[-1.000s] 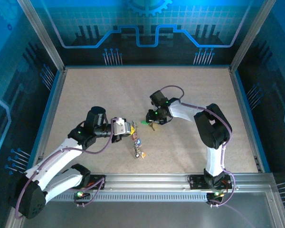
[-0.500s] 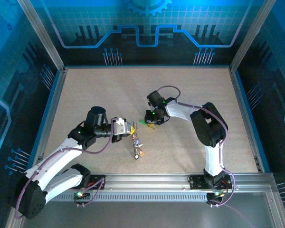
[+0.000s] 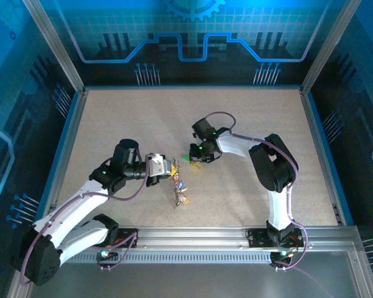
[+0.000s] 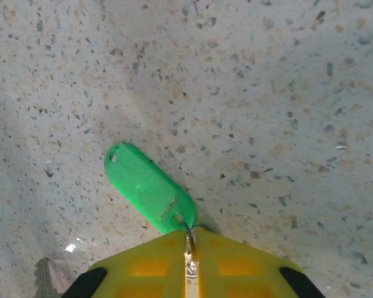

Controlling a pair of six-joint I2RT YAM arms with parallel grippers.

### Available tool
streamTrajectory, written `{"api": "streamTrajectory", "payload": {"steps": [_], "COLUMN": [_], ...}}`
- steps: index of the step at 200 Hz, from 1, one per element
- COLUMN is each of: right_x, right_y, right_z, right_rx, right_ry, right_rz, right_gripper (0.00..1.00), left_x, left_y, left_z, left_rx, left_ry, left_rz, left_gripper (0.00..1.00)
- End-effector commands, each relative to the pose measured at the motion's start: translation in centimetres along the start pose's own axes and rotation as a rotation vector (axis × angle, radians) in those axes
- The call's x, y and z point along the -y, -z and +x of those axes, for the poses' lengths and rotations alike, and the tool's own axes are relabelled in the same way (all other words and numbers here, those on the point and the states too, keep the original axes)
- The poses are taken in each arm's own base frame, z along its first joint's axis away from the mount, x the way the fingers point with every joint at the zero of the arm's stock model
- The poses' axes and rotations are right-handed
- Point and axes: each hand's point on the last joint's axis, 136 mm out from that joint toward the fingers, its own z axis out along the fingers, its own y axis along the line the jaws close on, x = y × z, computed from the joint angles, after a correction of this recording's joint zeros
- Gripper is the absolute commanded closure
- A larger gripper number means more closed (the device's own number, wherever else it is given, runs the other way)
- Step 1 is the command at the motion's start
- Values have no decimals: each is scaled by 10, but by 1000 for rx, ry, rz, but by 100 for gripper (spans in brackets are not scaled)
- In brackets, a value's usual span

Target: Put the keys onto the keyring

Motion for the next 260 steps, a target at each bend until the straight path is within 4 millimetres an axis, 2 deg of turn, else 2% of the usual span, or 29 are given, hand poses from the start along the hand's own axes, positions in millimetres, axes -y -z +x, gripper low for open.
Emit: {"api": "streamTrajectory", "payload": {"steps": [1,28,57,64,108,142,159,203,235,260], "right_x": [-11,-16,-22,-23,-34,-40,-50,-80,-92,-98], "right_y": [-1,5,26,34,94,136,155,173,190,190], "right_z": [5,2,-4,-6,-8,4,11,45,53,58], "right_rx": [-8,25,113,142,319,383,426,454,528,526], "right_ry": [28,48,81,90,200,400,507,780,830,845], "right_rz": [-47,-78,-106,-110,-137,-117,-162,-285,-371,-409], "right_gripper": [91,93,97,100,100,100,100,100,100,100], "left_x": [-6,-6,-7,-8,-11,-14,-16,-27,-31,-32], "left_y": [4,3,3,3,1,-1,0,-2,-6,-8], "left_z": [-21,-20,-19,-20,-28,-32,-34,-36,-29,-22], "left_rx": [64,62,58,59,112,136,139,162,121,95], "left_ry": [-45,-41,-32,-29,9,38,42,103,128,135], "left_rz": [-1,5,3,-1,-12,-14,-18,-64,-68,-74], "left_gripper": [100,100,100,100,100,100,100,100,100,100]}}
